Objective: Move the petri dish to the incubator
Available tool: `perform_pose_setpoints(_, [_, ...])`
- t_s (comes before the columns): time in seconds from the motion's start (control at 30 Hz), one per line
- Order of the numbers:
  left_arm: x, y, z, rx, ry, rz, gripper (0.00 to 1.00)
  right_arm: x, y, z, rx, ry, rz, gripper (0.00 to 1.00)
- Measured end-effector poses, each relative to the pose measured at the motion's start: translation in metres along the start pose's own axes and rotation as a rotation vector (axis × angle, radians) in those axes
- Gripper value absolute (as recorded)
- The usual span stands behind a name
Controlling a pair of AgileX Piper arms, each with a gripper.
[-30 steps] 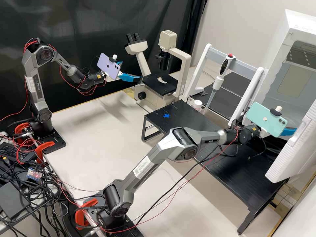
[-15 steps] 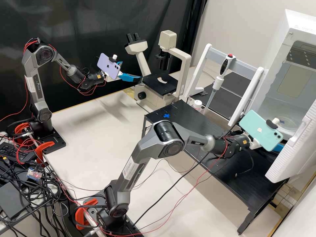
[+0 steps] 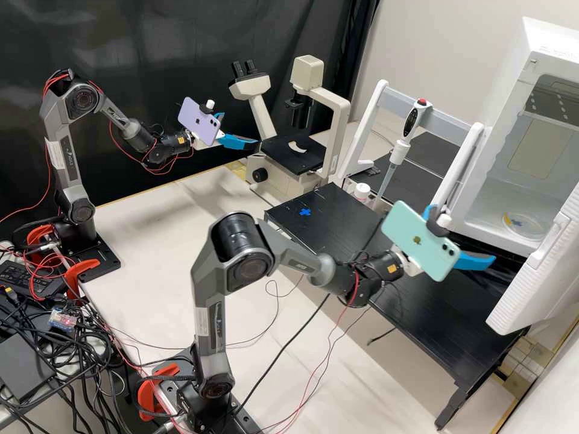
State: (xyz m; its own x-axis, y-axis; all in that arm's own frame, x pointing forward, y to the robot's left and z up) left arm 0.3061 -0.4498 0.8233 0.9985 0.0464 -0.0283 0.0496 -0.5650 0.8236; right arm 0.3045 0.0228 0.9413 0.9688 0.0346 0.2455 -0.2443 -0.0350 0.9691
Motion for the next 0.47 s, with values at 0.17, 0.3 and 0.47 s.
perform_pose_setpoints(0.17, [0.0, 0.0, 0.0, 0.0, 0.0, 0.0, 1.0, -0.034, -0.017, -0.024, 0.004, 0.087, 0.028, 1.0])
perform_pose_setpoints(0.3, [0.0, 0.0, 0.0, 0.0, 0.0, 0.0, 1.0, -0.063, -0.033, -0.042, 0.014, 0.19, 0.031, 1.0])
perform_pose_setpoints(0.47, [0.0, 0.0, 0.0, 0.0, 0.0, 0.0, 1.0, -0.086, -0.046, -0.055, 0.041, 0.296, 0.008, 1.0])
